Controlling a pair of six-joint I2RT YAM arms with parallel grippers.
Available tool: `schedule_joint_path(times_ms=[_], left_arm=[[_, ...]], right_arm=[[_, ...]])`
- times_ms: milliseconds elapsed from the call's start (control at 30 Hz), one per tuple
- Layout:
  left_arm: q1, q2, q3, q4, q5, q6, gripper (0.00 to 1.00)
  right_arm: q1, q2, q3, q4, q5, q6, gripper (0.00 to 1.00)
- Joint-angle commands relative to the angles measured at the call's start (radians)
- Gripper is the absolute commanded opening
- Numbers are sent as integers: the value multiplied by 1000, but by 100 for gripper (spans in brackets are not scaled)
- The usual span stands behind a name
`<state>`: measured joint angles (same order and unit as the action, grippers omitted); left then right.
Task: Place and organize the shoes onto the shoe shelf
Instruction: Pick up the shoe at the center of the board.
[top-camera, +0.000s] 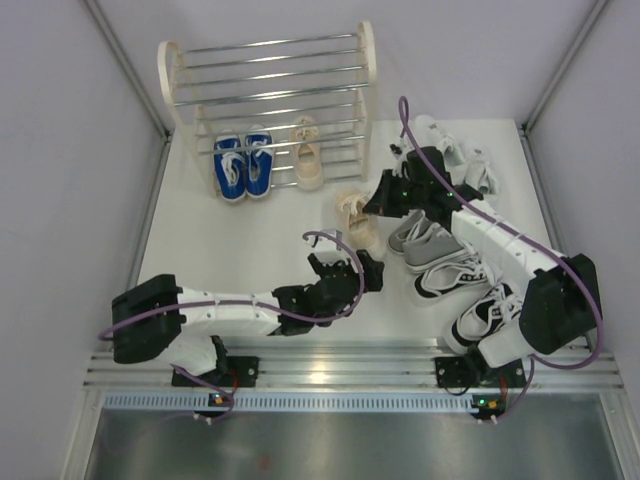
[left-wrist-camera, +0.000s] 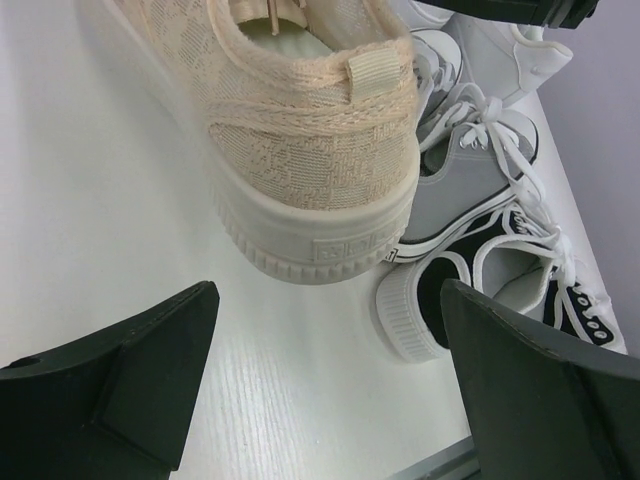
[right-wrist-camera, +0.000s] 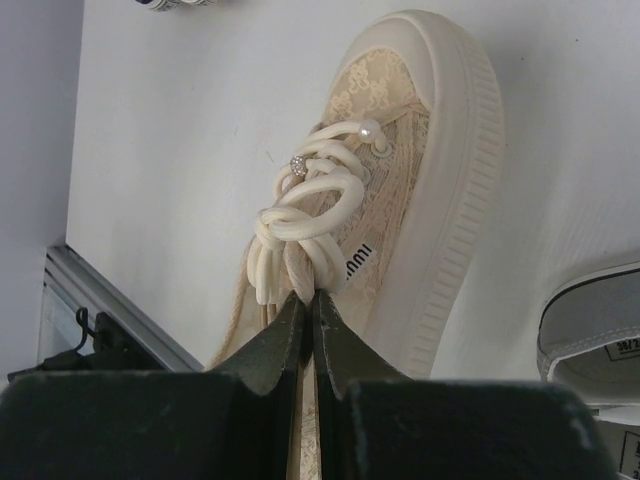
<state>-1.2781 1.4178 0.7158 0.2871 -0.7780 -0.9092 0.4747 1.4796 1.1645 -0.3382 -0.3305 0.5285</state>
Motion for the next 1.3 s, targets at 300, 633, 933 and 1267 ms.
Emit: schedule_joint_path(times_ms=[300, 633, 933, 1267], left_arm=[[-18, 41, 102, 38, -89, 13, 98], [-18, 188, 229, -132, -205, -62, 97], [-17, 201, 261, -247, -290, -115, 98], [32, 224, 287, -233, -236, -126, 98]], right_arm=[[-10, -74, -19, 119, -16, 41, 0], [-10, -94, -34, 136, -27, 50, 0], [-10, -104, -52, 149, -38, 54, 0], [-10, -119, -81, 174, -62, 59, 0]])
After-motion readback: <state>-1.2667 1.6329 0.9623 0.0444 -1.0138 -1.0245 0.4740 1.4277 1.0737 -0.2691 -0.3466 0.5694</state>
